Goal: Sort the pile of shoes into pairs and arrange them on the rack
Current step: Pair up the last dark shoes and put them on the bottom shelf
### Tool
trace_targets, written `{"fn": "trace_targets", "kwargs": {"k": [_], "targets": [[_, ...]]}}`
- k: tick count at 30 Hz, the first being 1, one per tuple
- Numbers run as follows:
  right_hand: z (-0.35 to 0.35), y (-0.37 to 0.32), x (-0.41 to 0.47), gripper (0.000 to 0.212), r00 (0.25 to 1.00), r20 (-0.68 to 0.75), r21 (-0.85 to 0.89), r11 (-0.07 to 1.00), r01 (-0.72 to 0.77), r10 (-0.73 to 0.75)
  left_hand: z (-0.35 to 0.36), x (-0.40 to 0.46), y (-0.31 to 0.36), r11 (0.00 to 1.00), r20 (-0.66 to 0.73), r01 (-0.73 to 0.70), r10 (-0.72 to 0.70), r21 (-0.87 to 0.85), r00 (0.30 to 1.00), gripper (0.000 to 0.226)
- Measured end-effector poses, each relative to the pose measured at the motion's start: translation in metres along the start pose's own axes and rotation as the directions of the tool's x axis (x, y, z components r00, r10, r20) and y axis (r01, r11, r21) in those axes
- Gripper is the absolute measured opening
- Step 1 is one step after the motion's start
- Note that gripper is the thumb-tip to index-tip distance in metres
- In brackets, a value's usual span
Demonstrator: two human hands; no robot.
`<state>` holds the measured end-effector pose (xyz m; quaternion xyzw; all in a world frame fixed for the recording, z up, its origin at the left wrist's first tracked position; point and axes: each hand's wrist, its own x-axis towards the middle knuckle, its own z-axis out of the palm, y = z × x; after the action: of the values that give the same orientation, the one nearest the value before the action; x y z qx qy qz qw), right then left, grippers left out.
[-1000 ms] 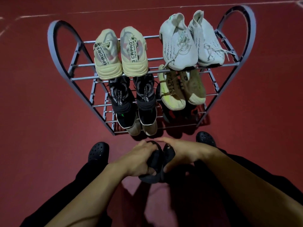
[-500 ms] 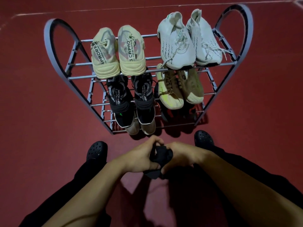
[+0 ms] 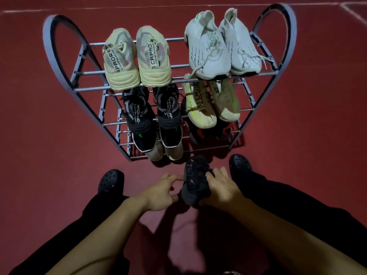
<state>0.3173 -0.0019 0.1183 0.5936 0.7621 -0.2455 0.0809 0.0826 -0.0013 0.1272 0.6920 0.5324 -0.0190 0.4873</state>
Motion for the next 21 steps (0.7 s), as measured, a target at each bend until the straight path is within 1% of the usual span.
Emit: {"fn": "trace_targets", "kwargs": {"k": [3, 5, 6, 7, 8, 9, 10, 11, 12, 13, 14, 15, 17, 19, 21], "targets": [[0.012, 0.011, 0.007, 0.071, 0.999, -0.018, -0.072, 0.997, 0.034, -0.035, 0.023, 0.004, -0.012, 0.995, 0.023, 0.044, -0.042, -0.086, 0.999, 0.056], [0.022, 0.015, 0.011, 0.064, 0.998, -0.046, -0.126, 0.991, 0.044, -0.050, 0.035, 0.007, -0.022, 0.992, 0.014, 0.075, -0.074, -0.098, 0.997, 0.052], [0.028, 0.017, 0.012, 0.060, 0.994, -0.090, -0.142, 0.989, 0.050, -0.063, 0.039, 0.011, -0.028, 0.991, -0.002, 0.096, -0.097, -0.091, 0.995, 0.050], [0.035, 0.020, 0.012, 0.054, 0.982, -0.164, -0.161, 0.984, 0.070, -0.096, 0.042, 0.014, -0.034, 0.987, -0.021, 0.123, -0.126, -0.104, 0.992, 0.049], [0.042, 0.024, 0.014, 0.047, 0.955, -0.260, -0.182, 0.978, 0.099, -0.145, 0.044, 0.019, -0.038, 0.976, -0.044, 0.153, -0.161, -0.152, 0.986, 0.048], [0.049, 0.028, 0.017, 0.038, 0.917, -0.350, -0.206, 0.970, 0.126, -0.193, 0.045, 0.024, -0.040, 0.950, -0.064, 0.190, -0.211, -0.248, 0.975, 0.047], [0.054, 0.033, 0.021, 0.029, 0.876, -0.424, -0.237, 0.962, 0.137, -0.229, 0.047, 0.029, -0.040, 0.892, -0.070, 0.232, -0.280, -0.388, 0.958, 0.045], [0.058, 0.037, 0.026, 0.023, 0.854, -0.459, -0.261, 0.956, 0.136, -0.247, 0.049, 0.036, -0.038, 0.793, -0.054, 0.268, -0.353, -0.548, 0.934, 0.043], [0.060, 0.041, 0.032, 0.021, 0.840, -0.478, -0.274, 0.952, 0.135, -0.257, 0.051, 0.043, -0.032, 0.663, -0.017, 0.290, -0.415, -0.690, 0.910, 0.041], [0.061, 0.044, 0.039, 0.021, 0.837, -0.481, -0.273, 0.952, 0.140, -0.261, 0.055, 0.051, -0.026, 0.531, 0.031, 0.298, -0.453, -0.793, 0.891, 0.036], [0.062, 0.047, 0.045, 0.022, 0.840, -0.476, -0.269, 0.952, 0.145, -0.262, 0.060, 0.059, -0.019, 0.427, 0.071, 0.292, -0.462, -0.856, 0.884, 0.031], [0.062, 0.048, 0.052, 0.026, 0.853, -0.455, -0.261, 0.954, 0.148, -0.257, 0.065, 0.069, -0.014, 0.347, 0.098, 0.276, -0.452, -0.897, 0.887, 0.031], [0.063, 0.053, 0.066, 0.033, 0.882, -0.405, -0.249, 0.957, 0.147, -0.241, 0.073, 0.091, -0.006, 0.225, 0.134, 0.249, -0.426, -0.942, 0.895, 0.042], [0.070, 0.059, 0.080, 0.039, 0.899, -0.373, -0.236, 0.961, 0.146, -0.228, 0.079, 0.116, -0.003, 0.179, 0.162, 0.259, -0.428, -0.949, 0.889, 0.055], [0.083, 0.064, 0.091, 0.048, 0.924, -0.320, -0.203, 0.968, 0.147, -0.208, 0.083, 0.139, -0.003, 0.141, 0.187, 0.276, -0.450, -0.951, 0.873, 0.062]]}}
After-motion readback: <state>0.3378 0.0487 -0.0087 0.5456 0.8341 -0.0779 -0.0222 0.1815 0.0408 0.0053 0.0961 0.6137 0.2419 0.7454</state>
